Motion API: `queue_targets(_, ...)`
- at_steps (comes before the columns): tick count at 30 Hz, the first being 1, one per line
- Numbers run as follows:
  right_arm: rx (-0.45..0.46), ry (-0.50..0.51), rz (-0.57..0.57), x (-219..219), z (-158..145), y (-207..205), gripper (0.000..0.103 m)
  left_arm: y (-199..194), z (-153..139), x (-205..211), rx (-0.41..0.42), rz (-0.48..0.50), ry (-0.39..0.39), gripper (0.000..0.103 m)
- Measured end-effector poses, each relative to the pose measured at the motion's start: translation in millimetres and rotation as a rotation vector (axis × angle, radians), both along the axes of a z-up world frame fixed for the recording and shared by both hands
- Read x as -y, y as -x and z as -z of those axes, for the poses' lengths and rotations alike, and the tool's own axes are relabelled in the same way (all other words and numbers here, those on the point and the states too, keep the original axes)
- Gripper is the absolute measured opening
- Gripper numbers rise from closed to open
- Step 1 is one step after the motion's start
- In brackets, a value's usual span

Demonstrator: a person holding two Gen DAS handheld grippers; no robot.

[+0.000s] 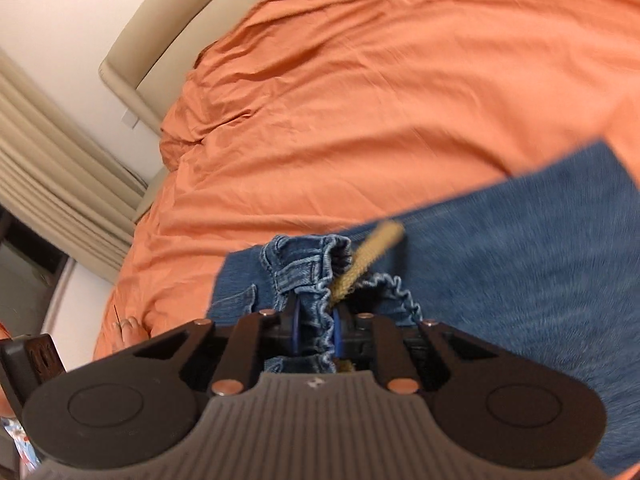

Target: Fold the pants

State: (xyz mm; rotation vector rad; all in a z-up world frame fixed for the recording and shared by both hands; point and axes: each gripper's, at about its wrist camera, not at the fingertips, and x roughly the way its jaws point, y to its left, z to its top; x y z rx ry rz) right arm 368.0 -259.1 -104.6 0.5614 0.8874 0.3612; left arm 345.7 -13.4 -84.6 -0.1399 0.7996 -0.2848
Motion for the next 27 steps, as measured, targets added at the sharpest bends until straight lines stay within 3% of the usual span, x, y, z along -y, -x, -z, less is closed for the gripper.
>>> queue_targets(6,0.063,0.074,-0.012,-1,-67,7,0.010,13,-38,-6,0.058,0.025,0.112,0.060)
queue_targets(12,0.090,0.156,0.058,30,-103,13,0.010,15,-36,2,0.072,0.059,0.122,0.060)
queue_targets(16,0.041,0.189,0.127,64,-89,11,0.010,12,-23,17,0.058,0.110,0.107,0.064)
queue_targets(21,-0.029,0.183,0.173,101,-47,9,0.010,14,-8,37,0.062,0.172,0.062,0.064)
queue_targets(27,-0.044,0.142,0.194,123,-26,5,0.009,11,-15,26,0.097,0.178,0.180,0.066)
